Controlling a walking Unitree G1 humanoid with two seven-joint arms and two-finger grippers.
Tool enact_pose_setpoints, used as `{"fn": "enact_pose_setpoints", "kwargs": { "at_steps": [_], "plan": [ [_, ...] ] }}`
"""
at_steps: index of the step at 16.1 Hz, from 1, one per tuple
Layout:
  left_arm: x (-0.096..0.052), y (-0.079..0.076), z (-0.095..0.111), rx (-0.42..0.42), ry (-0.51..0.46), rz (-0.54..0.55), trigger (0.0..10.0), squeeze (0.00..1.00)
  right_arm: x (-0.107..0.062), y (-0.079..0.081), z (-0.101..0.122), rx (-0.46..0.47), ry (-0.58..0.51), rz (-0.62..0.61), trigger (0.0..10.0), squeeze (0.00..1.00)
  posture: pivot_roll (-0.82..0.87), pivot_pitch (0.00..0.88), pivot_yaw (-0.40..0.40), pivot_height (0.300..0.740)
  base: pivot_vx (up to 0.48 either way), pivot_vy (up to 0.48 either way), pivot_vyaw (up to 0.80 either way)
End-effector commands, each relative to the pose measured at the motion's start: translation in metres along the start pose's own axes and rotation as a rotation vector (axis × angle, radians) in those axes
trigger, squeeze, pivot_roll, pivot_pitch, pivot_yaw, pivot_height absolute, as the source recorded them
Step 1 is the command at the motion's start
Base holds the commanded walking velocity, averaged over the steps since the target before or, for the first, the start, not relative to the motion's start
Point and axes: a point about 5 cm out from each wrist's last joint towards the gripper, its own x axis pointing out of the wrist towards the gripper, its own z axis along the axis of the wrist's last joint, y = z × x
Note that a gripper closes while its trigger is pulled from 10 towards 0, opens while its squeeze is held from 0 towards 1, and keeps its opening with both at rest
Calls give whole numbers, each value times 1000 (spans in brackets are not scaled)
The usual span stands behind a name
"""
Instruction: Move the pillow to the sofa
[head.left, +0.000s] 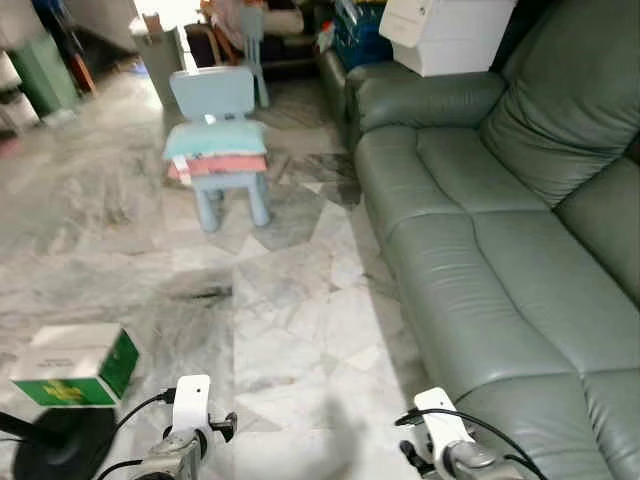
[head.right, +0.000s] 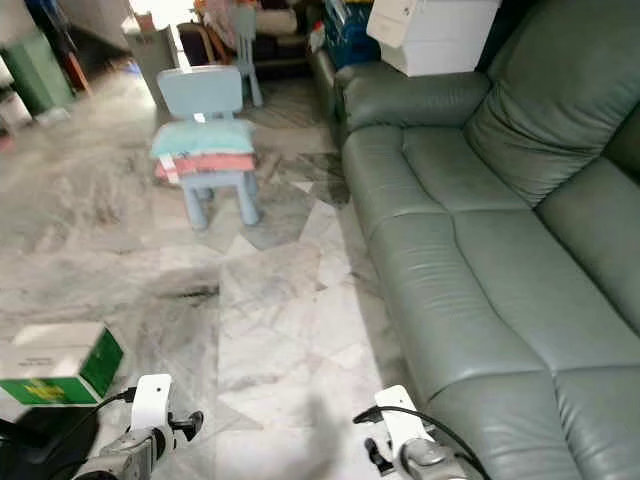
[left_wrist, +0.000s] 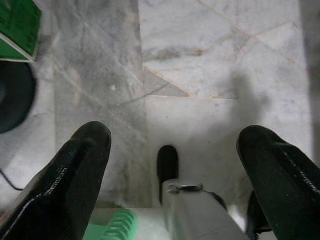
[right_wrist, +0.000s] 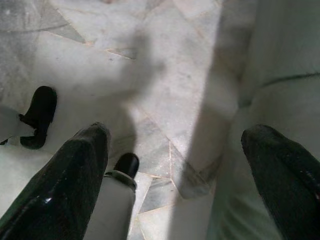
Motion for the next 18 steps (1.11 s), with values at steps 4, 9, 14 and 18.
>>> {"fn": "enact_pose_setpoints", "kwargs": {
  "at_steps": [4, 9, 14, 18],
  "plan": [
    [0, 0, 2, -13, 0, 7, 10000, 0, 1, 5, 7, 4, -20, 14, 10000, 0, -73, 0, 22, 740, 319, 0, 0],
    [0, -2, 2, -21, 2, 4, 10000, 0, 1, 4, 6, -2, -17, 15, 10000, 0, -74, 0, 21, 740, 383, 0, 0],
    [0, -1, 0, -24, 5, 1, 10000, 0, 1, 4, 5, -7, -14, 16, 10000, 0, -76, 0, 20, 740, 401, 0, 0],
    [0, -1, 0, -21, 1, 5, 10000, 0, 1, 4, 4, -23, -10, 20, 10000, 0, -74, 0, 16, 740, 183, 0, 800]
  ]
}}
